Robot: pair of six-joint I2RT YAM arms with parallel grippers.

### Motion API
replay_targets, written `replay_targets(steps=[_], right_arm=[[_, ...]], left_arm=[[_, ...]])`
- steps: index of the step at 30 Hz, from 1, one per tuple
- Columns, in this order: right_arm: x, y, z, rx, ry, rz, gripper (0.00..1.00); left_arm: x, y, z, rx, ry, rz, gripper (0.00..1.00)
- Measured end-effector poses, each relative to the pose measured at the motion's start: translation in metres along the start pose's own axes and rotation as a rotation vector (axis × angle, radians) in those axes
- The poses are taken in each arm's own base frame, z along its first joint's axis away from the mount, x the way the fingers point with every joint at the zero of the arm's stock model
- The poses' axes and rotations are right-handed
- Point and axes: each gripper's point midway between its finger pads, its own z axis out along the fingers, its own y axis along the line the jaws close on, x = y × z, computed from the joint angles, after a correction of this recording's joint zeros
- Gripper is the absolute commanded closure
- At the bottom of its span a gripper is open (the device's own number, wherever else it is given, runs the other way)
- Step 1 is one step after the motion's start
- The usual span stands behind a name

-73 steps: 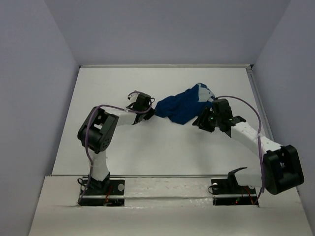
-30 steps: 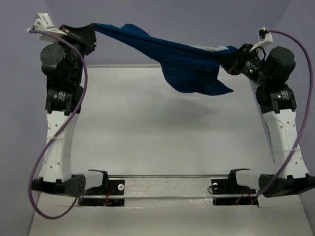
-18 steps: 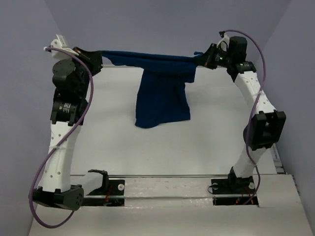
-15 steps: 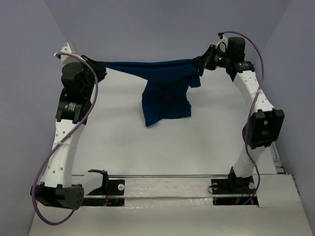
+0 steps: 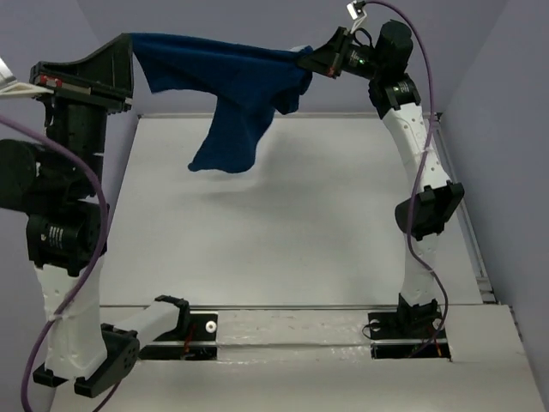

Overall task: Fold and stack the t-shirts
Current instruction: Flatten the tshirt out

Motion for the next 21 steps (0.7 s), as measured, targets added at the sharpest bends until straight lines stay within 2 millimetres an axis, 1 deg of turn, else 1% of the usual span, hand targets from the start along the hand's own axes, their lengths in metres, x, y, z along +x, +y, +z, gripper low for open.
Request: replay_targets(steps=[2, 3, 5, 6, 7, 8, 9, 10, 11, 12, 13, 14, 15, 16, 17, 18, 20, 21], right_arm=[[0.001, 0.003, -0.007, -0.030, 0.012, 0.000, 1.00], [0.004, 0.001, -0.011, -0.036, 0.016, 0.002, 1.00], [0.019, -0.014, -0.023, -0.040, 0.047, 0.029, 0.99], [0.030, -0.028, -0.032, -0.038, 0.068, 0.052, 0.95], [0.042, -0.045, -0.042, -0.035, 0.091, 0.082, 0.68], [0.050, -0.062, -0.050, -0.029, 0.105, 0.105, 0.50], [0.061, -0.084, -0.059, -0.008, 0.118, 0.153, 0.26], [0.068, -0.100, -0.067, 0.002, 0.126, 0.162, 0.10], [0.080, -0.140, -0.085, 0.053, 0.128, 0.236, 0.00], [0.091, -0.169, -0.100, 0.096, 0.124, 0.279, 0.00], [0.101, -0.194, -0.116, 0.148, 0.113, 0.318, 0.00], [0.118, -0.222, -0.138, 0.219, 0.106, 0.391, 0.00], [0.124, -0.238, -0.155, 0.273, 0.094, 0.425, 0.00], [0.129, -0.249, -0.166, 0.316, 0.088, 0.444, 0.00], [0.130, -0.263, -0.181, 0.378, 0.075, 0.458, 0.00], [0.127, -0.270, -0.191, 0.425, 0.067, 0.443, 0.00], [0.121, -0.274, -0.199, 0.510, 0.054, 0.404, 0.00], [0.117, -0.270, -0.201, 0.544, 0.053, 0.379, 0.00]], left_arm=[[0.001, -0.016, -0.015, 0.070, 0.015, -0.030, 1.00], [0.004, -0.018, -0.022, 0.087, 0.025, -0.044, 1.00], [0.023, -0.016, -0.033, 0.110, 0.067, -0.077, 1.00], [0.039, -0.013, -0.037, 0.125, 0.099, -0.108, 0.81], [0.067, -0.005, -0.040, 0.137, 0.148, -0.144, 0.06], [0.096, 0.002, -0.046, 0.136, 0.206, -0.175, 0.01], [0.141, 0.013, -0.054, 0.133, 0.300, -0.221, 0.01], [0.164, 0.018, -0.059, 0.127, 0.346, -0.235, 0.01], [0.218, 0.024, -0.076, 0.115, 0.483, -0.272, 0.01], [0.257, 0.027, -0.092, 0.106, 0.589, -0.276, 0.01], [0.302, 0.035, -0.107, 0.071, 0.703, -0.243, 0.01], [0.327, 0.041, -0.116, 0.049, 0.770, -0.211, 0.01], [0.364, 0.055, -0.134, -0.002, 0.874, -0.150, 0.01], [0.381, 0.068, -0.145, -0.040, 0.918, -0.100, 0.01], [0.389, 0.083, -0.152, -0.080, 0.937, -0.044, 0.01], [0.392, 0.099, -0.156, -0.122, 0.940, 0.003, 0.01], [0.383, 0.129, -0.149, -0.207, 0.885, 0.076, 0.01], [0.377, 0.141, -0.142, -0.242, 0.856, 0.093, 0.01]])
